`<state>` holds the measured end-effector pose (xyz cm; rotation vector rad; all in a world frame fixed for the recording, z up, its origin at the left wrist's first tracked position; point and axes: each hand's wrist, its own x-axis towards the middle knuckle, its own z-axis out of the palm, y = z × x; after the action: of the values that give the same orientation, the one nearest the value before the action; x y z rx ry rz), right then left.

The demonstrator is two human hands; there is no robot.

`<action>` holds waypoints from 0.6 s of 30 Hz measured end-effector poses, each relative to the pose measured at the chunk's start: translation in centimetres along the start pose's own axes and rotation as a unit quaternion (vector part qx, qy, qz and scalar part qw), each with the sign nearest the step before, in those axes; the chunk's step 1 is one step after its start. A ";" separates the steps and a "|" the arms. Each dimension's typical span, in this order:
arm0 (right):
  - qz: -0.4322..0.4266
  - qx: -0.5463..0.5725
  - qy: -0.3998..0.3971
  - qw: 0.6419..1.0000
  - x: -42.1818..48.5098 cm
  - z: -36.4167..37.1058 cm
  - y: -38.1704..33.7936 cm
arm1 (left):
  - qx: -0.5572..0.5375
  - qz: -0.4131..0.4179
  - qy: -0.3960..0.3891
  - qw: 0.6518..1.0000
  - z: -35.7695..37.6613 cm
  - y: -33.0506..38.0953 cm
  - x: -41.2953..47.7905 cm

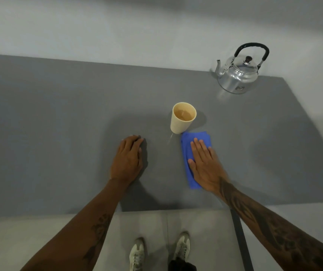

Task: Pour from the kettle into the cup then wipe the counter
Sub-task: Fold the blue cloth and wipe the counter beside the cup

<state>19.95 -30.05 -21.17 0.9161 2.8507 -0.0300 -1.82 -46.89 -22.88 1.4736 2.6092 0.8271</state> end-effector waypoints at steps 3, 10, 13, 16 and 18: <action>-0.046 -0.021 0.002 0.999 0.3 0.0 -2.7 | -0.001 -0.001 0.001 1.000 -0.1 0.2 0.0; -0.135 -0.027 0.018 0.990 5.9 -0.7 -9.5 | -0.016 -0.026 0.005 1.000 -0.5 1.0 -0.1; -0.123 -0.006 0.014 0.992 8.3 -1.2 -11.1 | -0.004 -0.022 0.008 1.000 -0.7 1.1 -0.3; -0.115 -0.002 0.034 0.993 7.0 -0.5 -10.2 | 0.014 -0.030 -0.002 0.999 -0.5 0.8 -0.4; -0.112 0.007 0.037 0.993 3.9 0.5 -8.2 | 0.022 -0.035 -0.007 0.999 -0.3 0.6 -0.2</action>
<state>12.18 -34.50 -22.42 0.6085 3.0113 -0.0403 -1.32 -46.97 -22.37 1.3824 2.6680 0.7549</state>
